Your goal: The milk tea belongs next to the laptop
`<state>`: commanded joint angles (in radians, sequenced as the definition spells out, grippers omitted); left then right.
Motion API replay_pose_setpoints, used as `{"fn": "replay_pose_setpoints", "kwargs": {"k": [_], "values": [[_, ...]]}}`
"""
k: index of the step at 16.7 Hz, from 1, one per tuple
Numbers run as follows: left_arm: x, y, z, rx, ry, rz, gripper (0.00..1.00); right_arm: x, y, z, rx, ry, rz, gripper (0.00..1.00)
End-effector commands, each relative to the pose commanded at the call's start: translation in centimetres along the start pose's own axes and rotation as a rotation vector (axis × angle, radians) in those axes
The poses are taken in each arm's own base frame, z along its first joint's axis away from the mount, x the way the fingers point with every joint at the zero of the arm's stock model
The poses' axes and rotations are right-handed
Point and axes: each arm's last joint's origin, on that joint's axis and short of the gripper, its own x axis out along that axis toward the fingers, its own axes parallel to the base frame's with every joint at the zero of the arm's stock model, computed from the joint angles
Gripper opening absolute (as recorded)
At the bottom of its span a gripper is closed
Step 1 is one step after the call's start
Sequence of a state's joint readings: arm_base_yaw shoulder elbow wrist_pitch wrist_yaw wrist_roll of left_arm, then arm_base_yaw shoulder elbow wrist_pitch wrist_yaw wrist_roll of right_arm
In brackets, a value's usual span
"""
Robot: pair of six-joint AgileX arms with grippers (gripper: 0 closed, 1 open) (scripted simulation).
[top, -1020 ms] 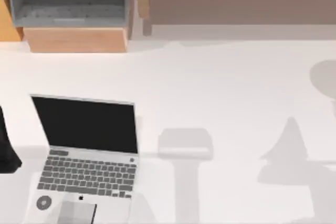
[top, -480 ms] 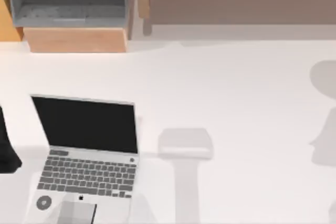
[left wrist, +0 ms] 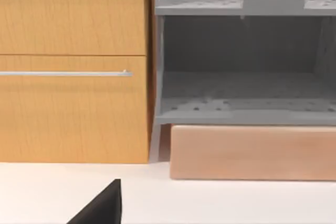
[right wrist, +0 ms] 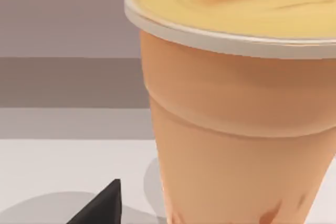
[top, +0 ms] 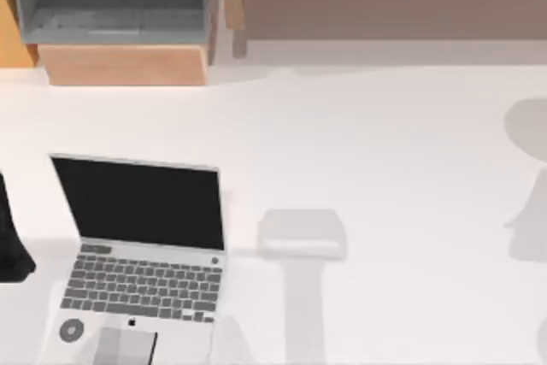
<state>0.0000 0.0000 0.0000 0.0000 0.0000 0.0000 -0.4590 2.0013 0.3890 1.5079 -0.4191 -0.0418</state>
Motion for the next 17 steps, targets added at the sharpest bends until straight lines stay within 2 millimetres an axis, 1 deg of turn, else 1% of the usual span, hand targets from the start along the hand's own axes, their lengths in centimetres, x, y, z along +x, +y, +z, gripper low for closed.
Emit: {"fn": "replay_pose_setpoints", "kwargs": {"k": [2, 5, 7, 9, 12, 17], "values": [[0.0, 0.0, 0.0, 0.000, 0.000, 0.000, 1.00, 1.7, -0.2, 0.0, 0.000, -0.001, -0.001, 1.00], [0.0, 0.0, 0.0, 0.000, 0.000, 0.000, 1.00, 4.8, -0.2, 0.0, -0.001, -0.003, -0.001, 1.00], [0.0, 0.0, 0.0, 0.000, 0.000, 0.000, 1.00, 6.4, -0.1, 0.1, -0.001, -0.004, -0.001, 1.00], [0.0, 0.0, 0.0, 0.000, 0.000, 0.000, 1.00, 7.0, 0.0, 0.0, 0.000, -0.002, -0.001, 1.00], [0.0, 0.0, 0.0, 0.000, 0.000, 0.000, 1.00, 7.0, 0.0, 0.0, 0.000, -0.002, -0.001, 1.00], [0.0, 0.0, 0.0, 0.000, 0.000, 0.000, 1.00, 7.0, 0.0, 0.0, 0.000, -0.002, -0.001, 0.62]]}}
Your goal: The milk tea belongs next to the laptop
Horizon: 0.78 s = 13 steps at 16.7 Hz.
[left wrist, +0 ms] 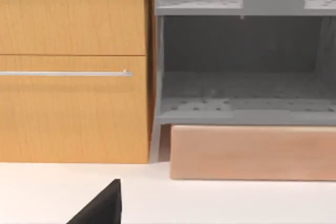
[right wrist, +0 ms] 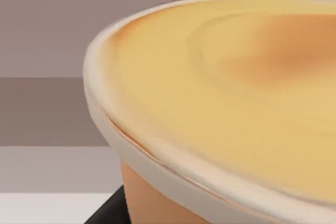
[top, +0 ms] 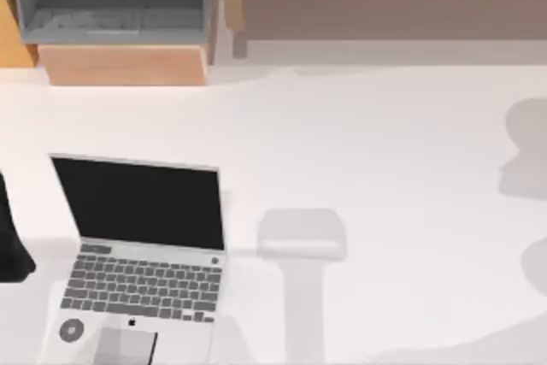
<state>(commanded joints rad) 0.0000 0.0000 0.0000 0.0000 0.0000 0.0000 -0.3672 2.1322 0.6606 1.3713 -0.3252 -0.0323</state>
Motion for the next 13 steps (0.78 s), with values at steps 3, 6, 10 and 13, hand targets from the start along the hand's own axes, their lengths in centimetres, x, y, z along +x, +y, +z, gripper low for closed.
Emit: {"fn": "replay_pose_setpoints", "kwargs": {"k": [3, 6, 10, 13], "values": [[0.00, 0.00, 0.00, 0.000, 0.000, 0.000, 1.00, 0.00, 0.00, 0.00, 0.000, 0.000, 0.000, 0.40], [0.00, 0.00, 0.00, 0.000, 0.000, 0.000, 1.00, 0.00, 0.00, 0.00, 0.000, 0.000, 0.000, 0.17], [0.00, 0.00, 0.00, 0.000, 0.000, 0.000, 1.00, 0.00, 0.00, 0.00, 0.000, 0.000, 0.000, 0.00], [0.00, 0.00, 0.00, 0.000, 0.000, 0.000, 1.00, 0.00, 0.00, 0.00, 0.000, 0.000, 0.000, 0.00]]}}
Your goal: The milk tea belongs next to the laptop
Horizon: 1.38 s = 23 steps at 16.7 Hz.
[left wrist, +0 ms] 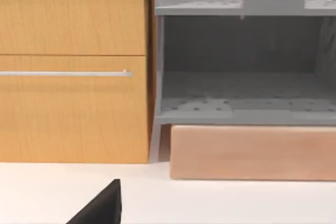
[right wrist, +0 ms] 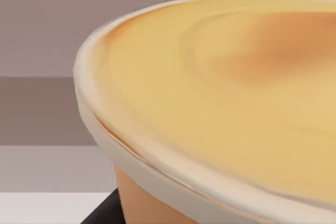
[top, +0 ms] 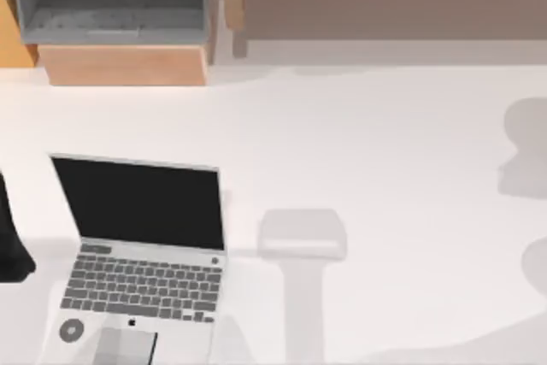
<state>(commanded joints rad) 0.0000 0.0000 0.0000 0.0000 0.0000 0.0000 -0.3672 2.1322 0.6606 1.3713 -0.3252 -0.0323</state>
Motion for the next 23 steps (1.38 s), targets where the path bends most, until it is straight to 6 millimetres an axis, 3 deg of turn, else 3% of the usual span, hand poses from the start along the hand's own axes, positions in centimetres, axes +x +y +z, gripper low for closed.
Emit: {"fn": "replay_pose_setpoints", "kwargs": {"k": [14, 16, 19, 23], "values": [[0.0, 0.0, 0.0, 0.000, 0.000, 0.000, 1.00, -0.1, -0.1, 0.9, 0.004, 0.001, -0.001, 0.00], [0.0, 0.0, 0.0, 0.000, 0.000, 0.000, 1.00, 0.4, 0.2, 2.2, -0.006, -0.050, -0.007, 0.00], [0.0, 0.0, 0.0, 0.000, 0.000, 0.000, 1.00, 1.5, 2.1, 5.1, 0.008, -0.140, -0.021, 0.00], [0.0, 0.0, 0.0, 0.000, 0.000, 0.000, 1.00, 2.6, 7.3, 7.9, 0.106, -0.189, -0.024, 0.00]]}}
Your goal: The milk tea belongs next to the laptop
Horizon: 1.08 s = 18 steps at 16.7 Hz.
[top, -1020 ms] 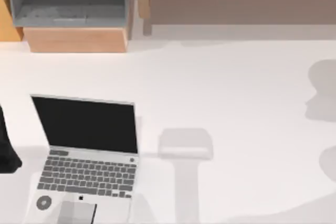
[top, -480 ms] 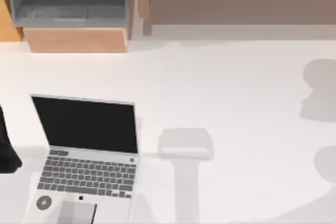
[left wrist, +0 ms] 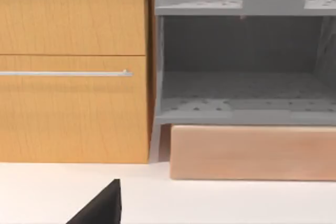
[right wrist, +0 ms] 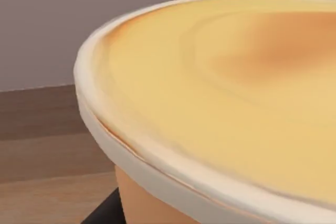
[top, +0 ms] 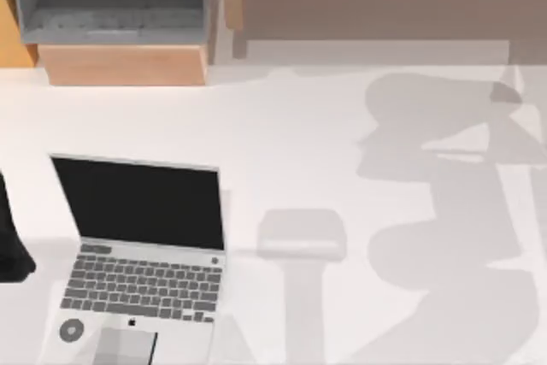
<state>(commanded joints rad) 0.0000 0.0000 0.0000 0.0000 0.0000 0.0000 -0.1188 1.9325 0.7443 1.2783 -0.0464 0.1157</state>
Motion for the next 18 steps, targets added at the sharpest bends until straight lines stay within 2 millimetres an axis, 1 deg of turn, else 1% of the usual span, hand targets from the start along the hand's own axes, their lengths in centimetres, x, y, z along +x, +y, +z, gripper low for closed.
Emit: {"fn": "replay_pose_setpoints", "kwargs": {"k": [2, 4, 6, 8, 10, 13, 15, 18], "values": [[0.0, 0.0, 0.0, 0.000, 0.000, 0.000, 1.00, 0.2, 3.7, 0.3, 0.068, 0.015, -0.002, 0.00], [0.0, 0.0, 0.0, 0.000, 0.000, 0.000, 1.00, -0.2, 7.8, 0.2, 0.135, 0.051, -0.004, 0.00], [0.0, 0.0, 0.0, 0.000, 0.000, 0.000, 1.00, -1.2, 12.1, -0.1, 0.189, 0.100, -0.010, 0.00], [0.0, 0.0, 0.0, 0.000, 0.000, 0.000, 1.00, -3.0, 16.4, -0.6, 0.223, 0.154, -0.019, 0.00], [0.0, 0.0, 0.0, 0.000, 0.000, 0.000, 1.00, -5.4, 20.4, -1.1, 0.233, 0.205, -0.030, 0.00], [0.0, 0.0, 0.0, 0.000, 0.000, 0.000, 1.00, -10.0, 25.5, -2.0, 0.202, 0.265, -0.042, 0.00], [0.0, 0.0, 0.0, 0.000, 0.000, 0.000, 1.00, -13.5, 28.2, -2.5, 0.159, 0.286, -0.044, 0.00], [0.0, 0.0, 0.0, 0.000, 0.000, 0.000, 1.00, -18.8, 31.2, -3.1, 0.075, 0.287, -0.033, 0.00]]}}
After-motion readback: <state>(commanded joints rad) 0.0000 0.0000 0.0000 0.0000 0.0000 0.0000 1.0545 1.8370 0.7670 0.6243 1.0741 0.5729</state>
